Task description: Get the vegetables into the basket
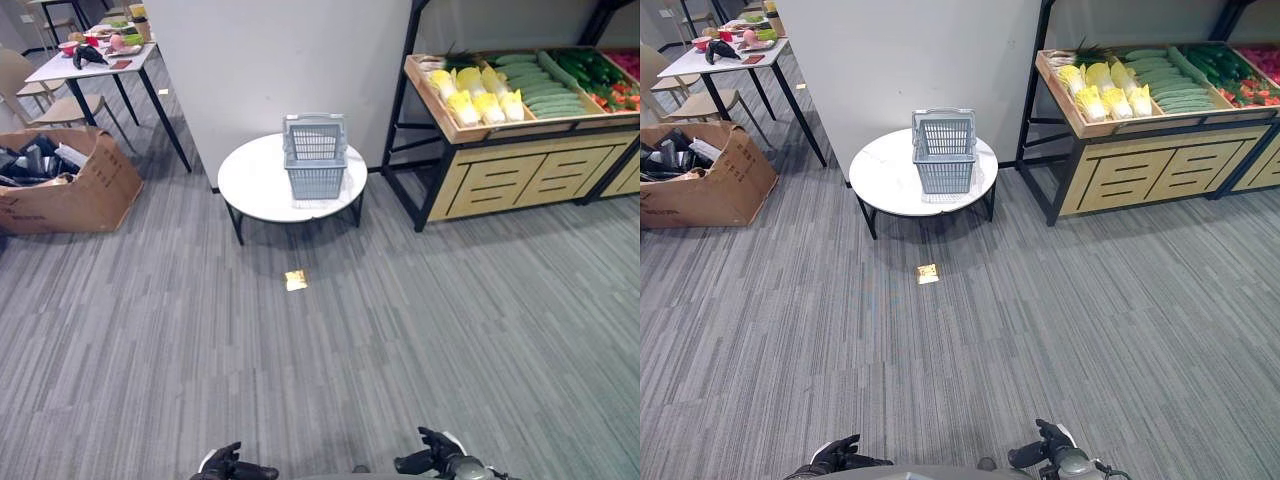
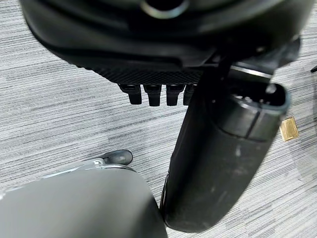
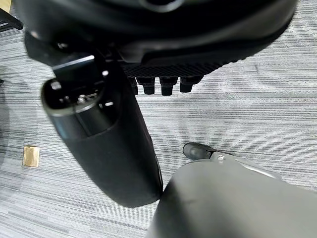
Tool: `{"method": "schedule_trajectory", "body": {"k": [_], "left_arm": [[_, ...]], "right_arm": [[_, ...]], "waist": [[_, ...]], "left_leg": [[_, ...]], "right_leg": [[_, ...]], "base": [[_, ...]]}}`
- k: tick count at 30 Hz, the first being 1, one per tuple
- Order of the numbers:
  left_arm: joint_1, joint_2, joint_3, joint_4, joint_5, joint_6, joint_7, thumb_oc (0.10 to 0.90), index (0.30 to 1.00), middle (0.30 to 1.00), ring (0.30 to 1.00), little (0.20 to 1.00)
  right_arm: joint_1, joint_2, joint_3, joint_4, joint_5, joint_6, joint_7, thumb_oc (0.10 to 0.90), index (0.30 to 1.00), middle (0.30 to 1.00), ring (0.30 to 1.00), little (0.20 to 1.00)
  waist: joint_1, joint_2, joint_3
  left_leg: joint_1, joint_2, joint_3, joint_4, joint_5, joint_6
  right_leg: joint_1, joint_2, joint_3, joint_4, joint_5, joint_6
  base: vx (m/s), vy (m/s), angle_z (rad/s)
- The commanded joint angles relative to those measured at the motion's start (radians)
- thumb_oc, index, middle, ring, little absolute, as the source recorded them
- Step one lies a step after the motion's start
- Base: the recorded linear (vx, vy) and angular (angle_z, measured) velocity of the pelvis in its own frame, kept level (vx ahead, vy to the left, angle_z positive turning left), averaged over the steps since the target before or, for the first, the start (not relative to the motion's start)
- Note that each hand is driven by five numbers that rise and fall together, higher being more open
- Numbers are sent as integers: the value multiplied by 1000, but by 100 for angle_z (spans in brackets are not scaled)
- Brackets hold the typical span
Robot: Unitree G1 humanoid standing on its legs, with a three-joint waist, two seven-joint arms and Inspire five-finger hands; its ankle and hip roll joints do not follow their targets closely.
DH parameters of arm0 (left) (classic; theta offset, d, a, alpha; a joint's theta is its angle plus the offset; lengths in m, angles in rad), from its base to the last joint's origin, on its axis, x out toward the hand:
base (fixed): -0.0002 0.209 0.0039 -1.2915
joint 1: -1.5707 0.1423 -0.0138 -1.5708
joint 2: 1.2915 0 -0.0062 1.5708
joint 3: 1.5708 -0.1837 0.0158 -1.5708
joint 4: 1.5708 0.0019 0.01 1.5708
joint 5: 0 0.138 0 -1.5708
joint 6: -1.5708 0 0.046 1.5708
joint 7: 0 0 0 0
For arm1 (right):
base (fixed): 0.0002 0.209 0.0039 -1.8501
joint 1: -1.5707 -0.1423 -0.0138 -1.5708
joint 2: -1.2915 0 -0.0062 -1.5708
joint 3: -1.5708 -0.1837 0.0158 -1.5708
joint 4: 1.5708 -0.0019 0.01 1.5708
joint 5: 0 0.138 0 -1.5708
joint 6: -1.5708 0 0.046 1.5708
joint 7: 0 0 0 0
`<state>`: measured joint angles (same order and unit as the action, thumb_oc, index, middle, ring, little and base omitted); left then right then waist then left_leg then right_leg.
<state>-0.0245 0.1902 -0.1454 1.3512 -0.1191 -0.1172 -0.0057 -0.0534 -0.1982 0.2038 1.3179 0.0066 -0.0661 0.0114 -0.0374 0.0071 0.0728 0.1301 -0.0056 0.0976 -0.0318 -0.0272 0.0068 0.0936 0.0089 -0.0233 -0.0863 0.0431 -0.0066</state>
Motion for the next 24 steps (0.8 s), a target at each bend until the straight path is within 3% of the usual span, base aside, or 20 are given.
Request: {"method": "schedule_trajectory", "body": {"k": [1,24], "left_arm": [[-12,-24,13,35,-12,-16,-2,900,1000,1000,1000,1000],[-5,-26,14,35,-34,-20,9,900,1000,1000,1000,1000]], "right_arm": [[24,22,66,56,-19,-2,3,900,1000,1000,1000,1000],[30,25,68,38,-4,-7,-3,900,1000,1000,1000,1000]], "waist": [[7,-53,-11],[5,-57,-4]], "left_leg": [[-1,54,-8,-55,57,-33],[3,68,-8,-55,61,-40]], "right_leg": [[12,-90,34,-1,52,68],[14,-76,34,-1,48,61]], "base": [[0,0,0],[-1,-3,0]]}}
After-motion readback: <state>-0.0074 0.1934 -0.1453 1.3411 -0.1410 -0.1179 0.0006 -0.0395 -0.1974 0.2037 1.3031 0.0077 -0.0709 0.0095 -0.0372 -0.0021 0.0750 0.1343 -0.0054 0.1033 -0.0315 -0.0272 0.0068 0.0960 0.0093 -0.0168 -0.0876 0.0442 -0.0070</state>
